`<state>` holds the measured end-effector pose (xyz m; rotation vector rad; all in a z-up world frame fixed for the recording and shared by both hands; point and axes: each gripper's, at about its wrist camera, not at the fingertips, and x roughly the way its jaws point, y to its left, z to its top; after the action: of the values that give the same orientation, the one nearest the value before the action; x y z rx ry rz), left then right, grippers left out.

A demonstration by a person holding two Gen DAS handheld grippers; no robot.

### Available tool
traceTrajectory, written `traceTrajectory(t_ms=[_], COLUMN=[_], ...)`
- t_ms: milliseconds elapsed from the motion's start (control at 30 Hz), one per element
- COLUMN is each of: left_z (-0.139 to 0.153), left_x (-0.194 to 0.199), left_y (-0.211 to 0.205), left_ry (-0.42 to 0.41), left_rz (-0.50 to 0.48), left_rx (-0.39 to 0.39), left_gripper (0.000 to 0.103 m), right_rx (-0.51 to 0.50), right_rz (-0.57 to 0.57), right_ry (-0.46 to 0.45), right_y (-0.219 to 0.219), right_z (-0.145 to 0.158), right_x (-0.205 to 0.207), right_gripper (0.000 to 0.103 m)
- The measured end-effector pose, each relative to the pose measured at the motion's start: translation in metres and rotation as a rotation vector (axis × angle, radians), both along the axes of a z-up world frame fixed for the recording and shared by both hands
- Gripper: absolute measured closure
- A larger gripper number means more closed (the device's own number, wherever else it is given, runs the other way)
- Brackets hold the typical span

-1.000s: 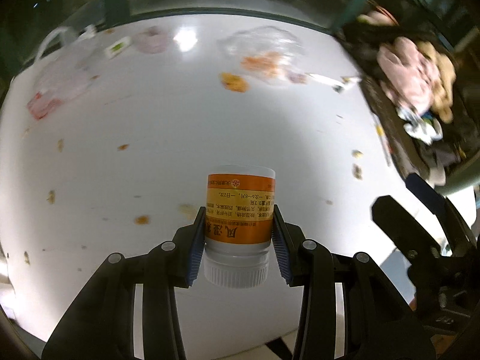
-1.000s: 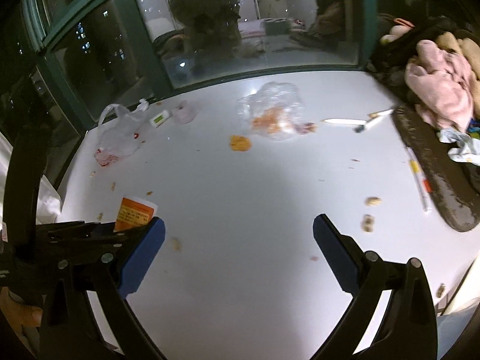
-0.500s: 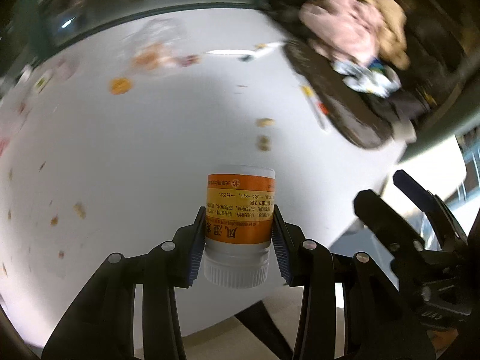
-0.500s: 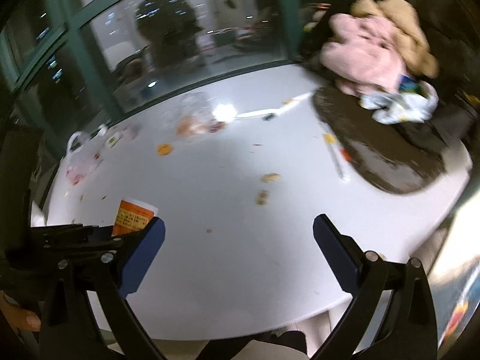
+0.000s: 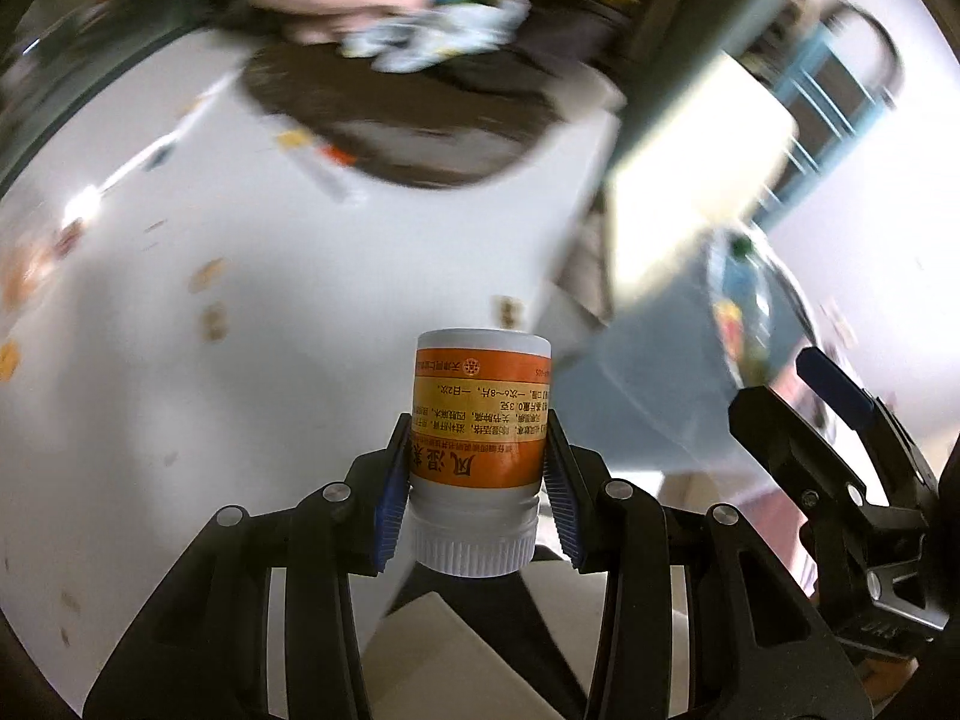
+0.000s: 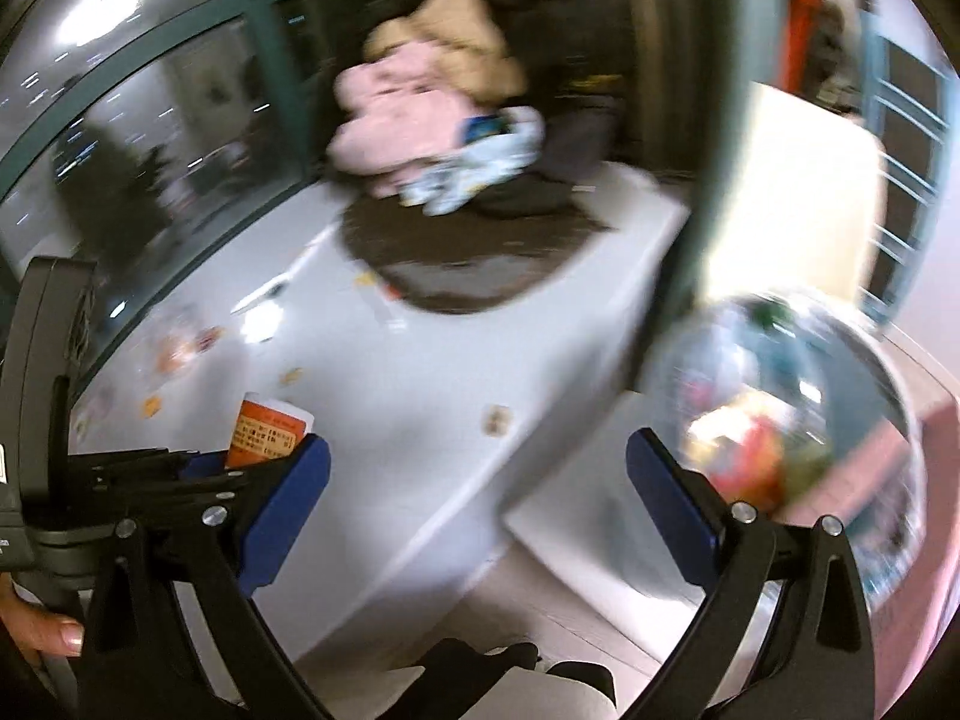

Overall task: Collect trash
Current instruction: 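Carry the pill bottle in the left gripper toward the trash bin, then open the left gripper over the bin to drop the pill bottle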

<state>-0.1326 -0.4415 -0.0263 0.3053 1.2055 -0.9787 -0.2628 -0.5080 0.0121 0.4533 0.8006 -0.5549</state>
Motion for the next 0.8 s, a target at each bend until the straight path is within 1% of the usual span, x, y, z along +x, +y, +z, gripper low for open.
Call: traceTrajectory(t_ms=[33, 67, 133, 233, 300, 400, 567, 633, 800], left_z=[-0.001, -0.001, -0.001, 0.002, 0.003, 0.006, 0.015, 0.020, 0.027], left_x=[-0.012, -0.018, -0.036, -0.056, -0.065, -0.082, -0.110, -0.121, -0.141], left_y=[-0.010, -0.016, -0.032, -0.049, -0.062, -0.084, -0.122, -0.141, -0.183], left_ry=[0.002, 0.005, -0.003, -0.004, -0.006, -0.014, -0.026, -0.053, -0.080], left_rz=[-0.050, -0.077, -0.153, -0.216, -0.243, -0.276, -0.296, -0.300, -0.307], left_rx=[0.001, -0.002, -0.007, -0.014, -0.017, -0.029, -0.043, -0.050, -0.057], left_gripper=[0.064, 0.064, 0.064, 0.064, 0.064, 0.064, 0.064, 0.064, 0.064], right_rx=[0.007, 0.012, -0.003, -0.008, -0.009, -0.036, -0.034, -0.040, -0.055], right_rz=[-0.049, -0.081, -0.142, -0.209, -0.235, -0.272, -0.307, -0.308, -0.308], right_ry=[0.005, 0.003, -0.001, -0.005, -0.008, -0.024, -0.045, -0.051, -0.074], right_y=[-0.004, -0.007, -0.011, -0.015, -0.019, -0.032, -0.067, -0.082, -0.122], right_z=[-0.001, -0.002, 0.000, 0.001, 0.002, 0.008, 0.013, 0.015, 0.022], right_x=[-0.012, -0.021, -0.042, -0.065, -0.078, -0.101, -0.131, -0.139, -0.162], right_gripper=[0.007, 0.007, 0.007, 0.007, 0.007, 0.007, 0.007, 0.007, 0.007])
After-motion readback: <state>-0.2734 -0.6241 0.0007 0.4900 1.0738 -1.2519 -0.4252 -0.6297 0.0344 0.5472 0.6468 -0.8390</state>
